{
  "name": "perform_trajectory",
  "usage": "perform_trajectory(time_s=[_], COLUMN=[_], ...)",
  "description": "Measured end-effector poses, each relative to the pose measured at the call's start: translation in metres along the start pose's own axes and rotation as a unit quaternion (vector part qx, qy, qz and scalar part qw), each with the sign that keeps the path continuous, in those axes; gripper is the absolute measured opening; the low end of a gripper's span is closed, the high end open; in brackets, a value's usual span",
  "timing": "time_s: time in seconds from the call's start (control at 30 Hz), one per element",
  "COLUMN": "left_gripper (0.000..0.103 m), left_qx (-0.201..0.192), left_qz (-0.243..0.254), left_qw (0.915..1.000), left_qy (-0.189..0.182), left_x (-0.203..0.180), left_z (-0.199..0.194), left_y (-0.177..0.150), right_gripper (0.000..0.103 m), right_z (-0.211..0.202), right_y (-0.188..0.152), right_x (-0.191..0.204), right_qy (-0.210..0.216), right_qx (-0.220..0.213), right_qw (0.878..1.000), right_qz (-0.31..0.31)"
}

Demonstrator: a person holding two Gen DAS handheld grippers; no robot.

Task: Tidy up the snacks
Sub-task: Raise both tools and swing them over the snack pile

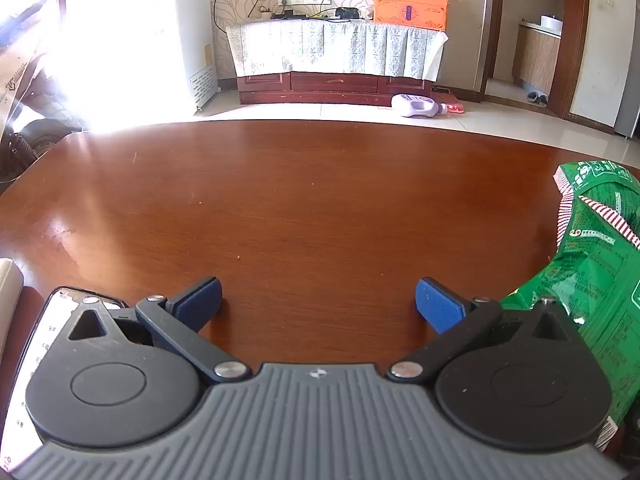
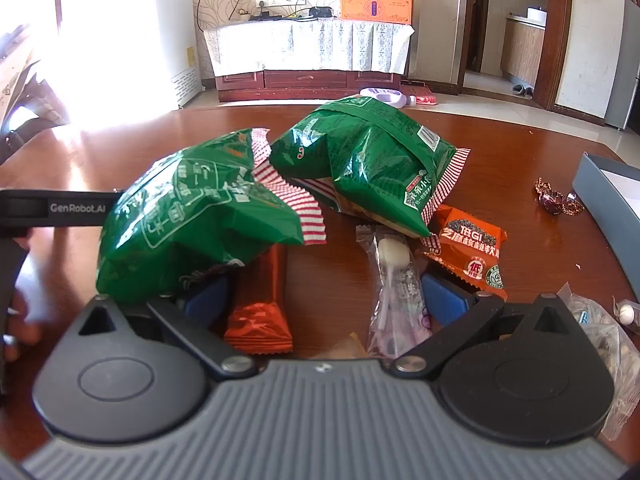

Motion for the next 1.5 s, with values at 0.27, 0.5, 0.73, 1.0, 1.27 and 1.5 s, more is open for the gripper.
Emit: perform_trajectory(time_s=[0.27,0.5,0.73,1.0,1.27,1.5], left_gripper=[0.103,0.103,0.103,0.103,0.103,0.103], left_qx=[0.02,0.023,0.037,0.058,0.047,0.014], left_qz=[0.004,-0.032,-0.054,-0.085,-0.109,-0.125], left_qw=[0.9998,0.9984,0.9954,0.992,0.9884,0.9859], left_qy=[0.003,0.041,0.07,0.073,0.095,0.11], left_x=[0.007,0.018,0.013,0.026,0.024,0.034], left_z=[-0.01,-0.027,-0.041,-0.055,-0.069,-0.099], left_y=[-0.006,-0.029,-0.03,-0.036,-0.029,-0.03], right_gripper=[0.103,0.103,0.103,0.103,0.103,0.103], right_z=[-0.003,-0.004,-0.005,-0.005,-0.014,-0.081], right_y=[0.006,0.006,0.008,0.011,0.011,0.024], right_x=[-0.007,-0.007,-0.009,-0.002,-0.003,0.005], right_qy=[0.006,0.006,0.006,-0.031,-0.014,0.001], right_qx=[0.005,0.005,0.005,-0.001,0.033,-0.036], right_qw=[1.0,1.0,1.0,0.999,0.999,0.999], right_qz=[0.009,0.008,0.009,0.034,0.032,0.006])
Point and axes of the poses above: each gripper's, at about its wrist camera, not at the fingertips, and z roughly the way its jaws point, x to its left, y to its top, the point moved 3 cm from there along z, roughly the way its jaws point, and after that the axes turned 12 degrees about y, right-handed, at the moved point
